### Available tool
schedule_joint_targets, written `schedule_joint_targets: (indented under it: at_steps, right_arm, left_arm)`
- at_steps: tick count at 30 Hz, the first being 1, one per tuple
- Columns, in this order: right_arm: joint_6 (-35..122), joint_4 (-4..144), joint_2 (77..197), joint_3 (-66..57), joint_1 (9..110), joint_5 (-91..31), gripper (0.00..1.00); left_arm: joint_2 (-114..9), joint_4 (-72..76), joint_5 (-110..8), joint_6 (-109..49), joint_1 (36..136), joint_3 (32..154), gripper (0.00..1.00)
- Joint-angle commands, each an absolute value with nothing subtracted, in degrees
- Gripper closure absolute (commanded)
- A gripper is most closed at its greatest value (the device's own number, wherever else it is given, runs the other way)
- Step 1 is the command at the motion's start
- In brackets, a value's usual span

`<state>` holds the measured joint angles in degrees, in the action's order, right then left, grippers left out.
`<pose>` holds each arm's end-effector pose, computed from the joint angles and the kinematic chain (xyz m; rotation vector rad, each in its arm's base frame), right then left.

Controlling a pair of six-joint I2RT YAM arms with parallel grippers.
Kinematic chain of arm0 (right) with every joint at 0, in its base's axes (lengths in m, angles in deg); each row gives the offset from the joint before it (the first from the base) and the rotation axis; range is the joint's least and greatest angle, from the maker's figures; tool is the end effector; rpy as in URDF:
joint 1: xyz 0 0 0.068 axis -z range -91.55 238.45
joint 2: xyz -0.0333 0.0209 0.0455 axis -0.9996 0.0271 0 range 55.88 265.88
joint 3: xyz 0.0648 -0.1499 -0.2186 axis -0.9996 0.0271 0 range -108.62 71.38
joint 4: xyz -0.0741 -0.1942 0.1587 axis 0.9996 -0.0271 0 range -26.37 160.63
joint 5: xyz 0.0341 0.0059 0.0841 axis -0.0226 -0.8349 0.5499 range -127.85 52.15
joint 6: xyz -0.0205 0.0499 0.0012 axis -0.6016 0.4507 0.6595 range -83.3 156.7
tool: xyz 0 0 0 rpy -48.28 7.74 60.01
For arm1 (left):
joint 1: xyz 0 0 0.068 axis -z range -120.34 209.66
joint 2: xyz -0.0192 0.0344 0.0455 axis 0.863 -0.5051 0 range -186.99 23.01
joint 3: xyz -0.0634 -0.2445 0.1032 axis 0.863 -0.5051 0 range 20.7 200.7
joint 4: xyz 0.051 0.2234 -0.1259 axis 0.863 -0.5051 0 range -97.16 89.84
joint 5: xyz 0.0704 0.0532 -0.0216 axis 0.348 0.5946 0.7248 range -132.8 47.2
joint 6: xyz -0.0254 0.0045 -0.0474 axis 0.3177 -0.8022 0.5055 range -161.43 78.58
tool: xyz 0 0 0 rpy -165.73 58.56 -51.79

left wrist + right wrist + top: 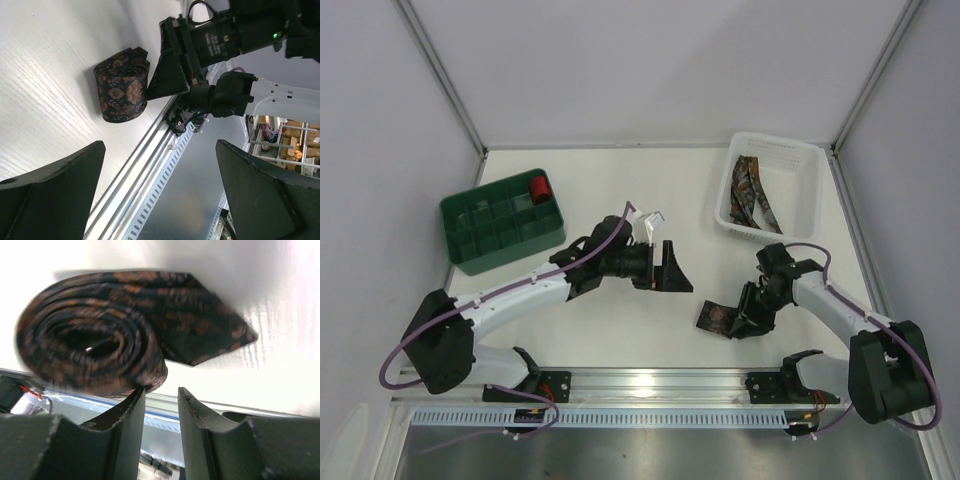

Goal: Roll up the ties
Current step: Roll the tie

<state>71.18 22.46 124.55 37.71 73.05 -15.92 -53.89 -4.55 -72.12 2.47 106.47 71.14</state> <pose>0.1622 0.0583 0.1618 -0.4673 -2.9909 -0.6082 0.1901 -0.2279 0.2614 0.4135 2.3692 -1.3978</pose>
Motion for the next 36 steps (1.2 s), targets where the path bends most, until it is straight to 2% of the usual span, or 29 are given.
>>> schedule_joint_targets:
  at_steps: [1,8,16,21,25,36]
  right_arm:
    - [70.63,20.98,122.60,32.28,72.89,-18.25,0.61]
    - [70.54,20.96,121.44,30.16,72.89,-16.58,0.60]
    - [68.52,28.26,128.90,31.30,73.50,-17.81,0.62]
    - [66.76,32.13,134.27,30.26,73.77,-18.33,0.63]
    - [65.09,32.74,139.54,28.05,73.16,-18.95,0.63]
    - [63.51,35.38,144.46,27.61,74.38,-19.57,0.64]
  left_arm:
    - [-52.05,-5.87,-70.31,1.64,105.89,71.76,0.00]
    - [-54.67,-3.95,-72.50,1.12,105.72,71.94,0.00]
    - [-61.62,-7.54,-70.92,-7.23,105.72,79.84,0.10]
    - [-65.66,-7.45,-72.32,-8.56,105.19,82.92,0.11]
    - [-67.25,-3.00,-75.57,-4.53,104.93,80.05,0.09]
    - [-74.10,6.68,-81.64,2.43,104.66,75.37,0.08]
